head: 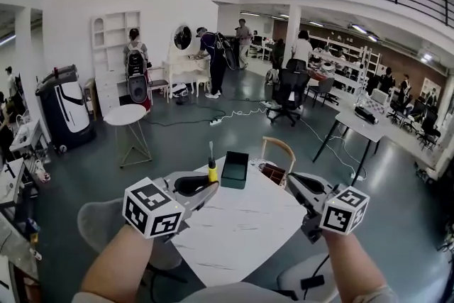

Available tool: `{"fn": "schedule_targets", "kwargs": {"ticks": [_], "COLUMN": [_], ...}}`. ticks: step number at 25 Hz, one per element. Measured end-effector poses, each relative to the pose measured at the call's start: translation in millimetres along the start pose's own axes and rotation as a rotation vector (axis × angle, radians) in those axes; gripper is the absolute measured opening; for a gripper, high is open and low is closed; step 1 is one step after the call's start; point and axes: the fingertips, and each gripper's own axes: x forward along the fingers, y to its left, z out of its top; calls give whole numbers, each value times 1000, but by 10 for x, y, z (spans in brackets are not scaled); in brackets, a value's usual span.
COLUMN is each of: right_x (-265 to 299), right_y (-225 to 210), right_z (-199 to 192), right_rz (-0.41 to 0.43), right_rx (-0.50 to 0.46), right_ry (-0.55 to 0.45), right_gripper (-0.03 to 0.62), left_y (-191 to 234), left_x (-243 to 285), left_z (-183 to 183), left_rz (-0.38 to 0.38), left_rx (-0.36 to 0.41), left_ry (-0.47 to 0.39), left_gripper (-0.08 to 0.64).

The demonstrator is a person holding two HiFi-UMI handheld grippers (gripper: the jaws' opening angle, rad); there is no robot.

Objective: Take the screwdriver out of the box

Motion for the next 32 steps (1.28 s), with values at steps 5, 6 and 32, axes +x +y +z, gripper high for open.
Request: {"fn": "schedule_targets", "kwargs": {"ticks": [5,6,32], "right_x": [-55,-53,64], "right_y": [0,15,-40], "right_z": [-5,-17,-116], "right_rz": [-11,-13,-10], "right_rx": [4,7,-2], "right_ry": [0,-1,31], "right_gripper": [8,8,6], "left_y": [-22,-17,61], "left_x": [55,42,12], "left_z": [19,9,-54], "left_rz": [-9,-9,0], "left_rx": [0,0,-16], "left_ry": [11,12,19], "left_gripper": [69,68,69]}}
